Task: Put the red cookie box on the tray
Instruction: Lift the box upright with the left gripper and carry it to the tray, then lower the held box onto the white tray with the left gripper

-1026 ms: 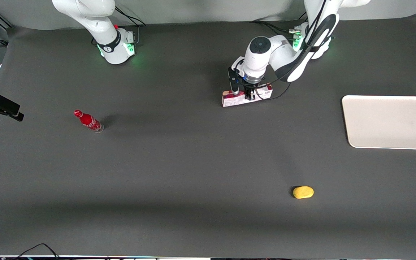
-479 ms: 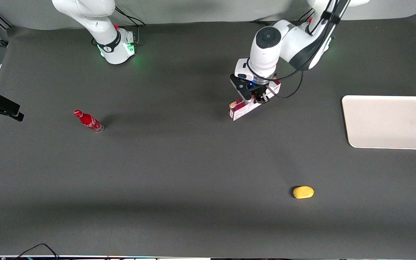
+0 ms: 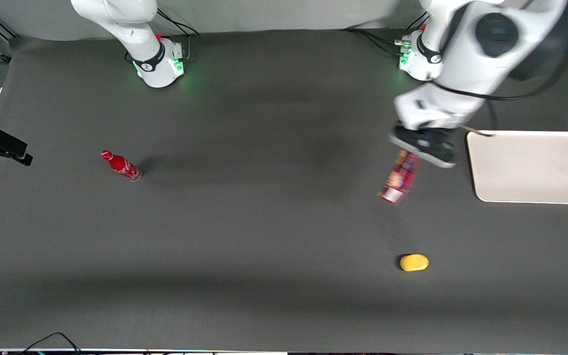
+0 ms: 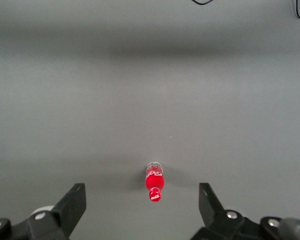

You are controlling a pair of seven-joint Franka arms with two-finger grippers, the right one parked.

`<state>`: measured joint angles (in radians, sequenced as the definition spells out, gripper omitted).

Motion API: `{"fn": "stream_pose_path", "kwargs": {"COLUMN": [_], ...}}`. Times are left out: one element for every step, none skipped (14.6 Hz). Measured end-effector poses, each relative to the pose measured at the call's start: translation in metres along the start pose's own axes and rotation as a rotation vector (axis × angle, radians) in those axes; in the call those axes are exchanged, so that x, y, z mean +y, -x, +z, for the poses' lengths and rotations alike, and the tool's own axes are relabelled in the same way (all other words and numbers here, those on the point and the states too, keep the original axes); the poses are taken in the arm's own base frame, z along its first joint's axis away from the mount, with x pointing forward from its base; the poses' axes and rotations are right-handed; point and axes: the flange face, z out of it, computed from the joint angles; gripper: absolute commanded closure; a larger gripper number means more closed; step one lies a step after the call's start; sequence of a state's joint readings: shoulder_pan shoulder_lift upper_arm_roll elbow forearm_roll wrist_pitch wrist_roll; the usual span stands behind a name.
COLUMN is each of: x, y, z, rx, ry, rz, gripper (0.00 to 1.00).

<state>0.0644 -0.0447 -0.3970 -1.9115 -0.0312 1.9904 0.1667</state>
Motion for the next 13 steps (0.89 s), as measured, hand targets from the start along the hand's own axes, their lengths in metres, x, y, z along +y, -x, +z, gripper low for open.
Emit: {"fn": "stream_pose_path", "kwargs": {"x": [-0.040, -0.076, -0.109, -0.142, -0.174, -0.205, -0.236, -0.266, -0.293, -0.319, -0.341, -0.359, -0.373], "y": [0.002, 0.007, 0.015, 0.025, 0.037, 0.051, 0.067, 0.085, 0.103, 0.123, 0.140, 0.157, 0.170], "z": [-0.017, -0.031, -0.042, -0.049, -0.055, -0.058, -0.058, -0.056, -0.051, -0.044, -0.034, -0.021, -0.004], "rx": [0.023, 0.035, 0.033, 0.018, 0.000, -0.015, -0.026, -0.038, -0.053, -0.071, -0.092, -0.117, -0.140], "ry": [-0.005, -0.010, -0.013, -0.012, -0.012, -0.017, -0.024, -0.029, -0.030, -0.028, -0.024, -0.016, -0.008], "rz": [-0.070, -0.133, -0.192, -0.251, -0.306, -0.343, -0.363, -0.374, -0.386, -0.398, -0.408, -0.416, -0.423], "gripper": [1.00, 1.00, 1.00, 1.00, 1.00, 1.00, 1.00, 1.00, 1.00, 1.00, 1.00, 1.00, 1.00]}}
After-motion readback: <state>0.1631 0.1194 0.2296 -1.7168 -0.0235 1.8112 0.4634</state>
